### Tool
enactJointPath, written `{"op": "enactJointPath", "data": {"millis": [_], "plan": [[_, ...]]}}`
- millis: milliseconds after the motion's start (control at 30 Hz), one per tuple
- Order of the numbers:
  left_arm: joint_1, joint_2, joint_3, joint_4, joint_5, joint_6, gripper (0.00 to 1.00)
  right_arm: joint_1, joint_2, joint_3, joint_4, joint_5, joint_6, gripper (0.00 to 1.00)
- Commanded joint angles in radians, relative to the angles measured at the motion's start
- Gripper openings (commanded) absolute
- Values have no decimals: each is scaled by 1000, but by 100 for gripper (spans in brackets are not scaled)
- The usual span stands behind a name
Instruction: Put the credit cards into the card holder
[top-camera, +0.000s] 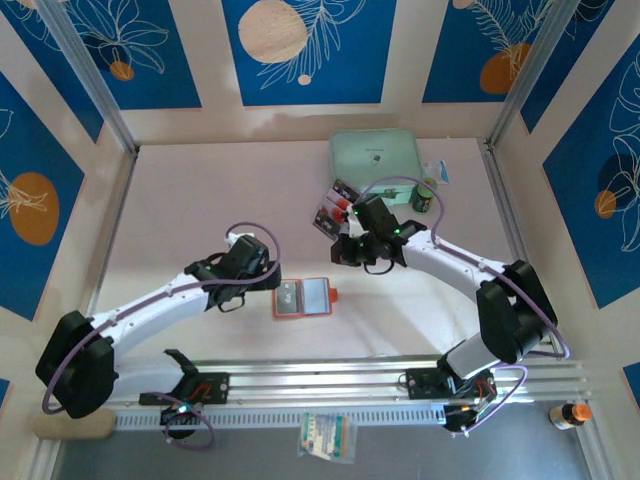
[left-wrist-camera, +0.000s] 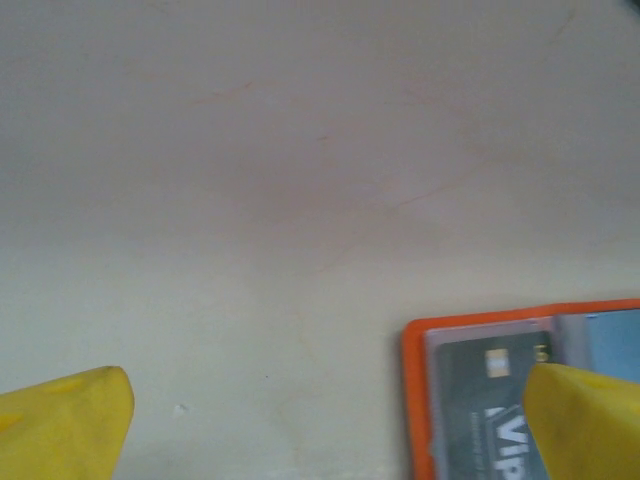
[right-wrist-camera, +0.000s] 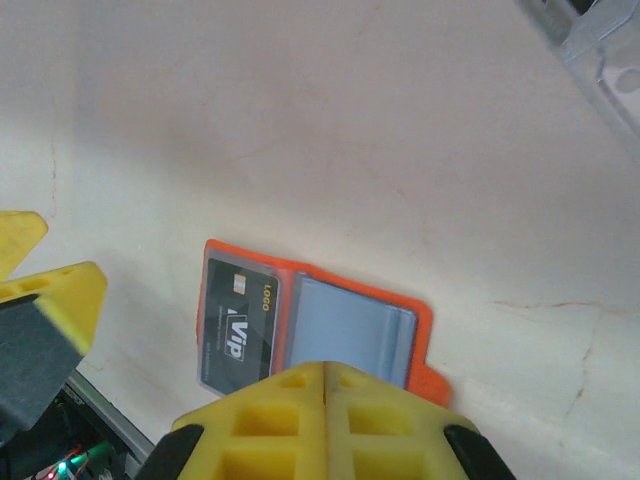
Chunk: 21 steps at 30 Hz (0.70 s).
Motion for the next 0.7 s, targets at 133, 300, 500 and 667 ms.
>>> {"op": "enactJointPath", "data": {"millis": [133, 300, 500, 667], "plan": [[-94, 32, 27, 68, 46, -88, 100, 2, 20, -19, -18, -78, -63, 0], [-163, 112, 50, 98, 25, -108, 100, 30, 87, -13, -1, -81, -67, 0], [-206, 208, 93, 77, -13, -103, 100, 73, 164, 10, 2, -68, -77, 0], [-220, 245, 106, 68, -23, -88, 100, 91, 209, 22, 10, -64, -82, 0]]}}
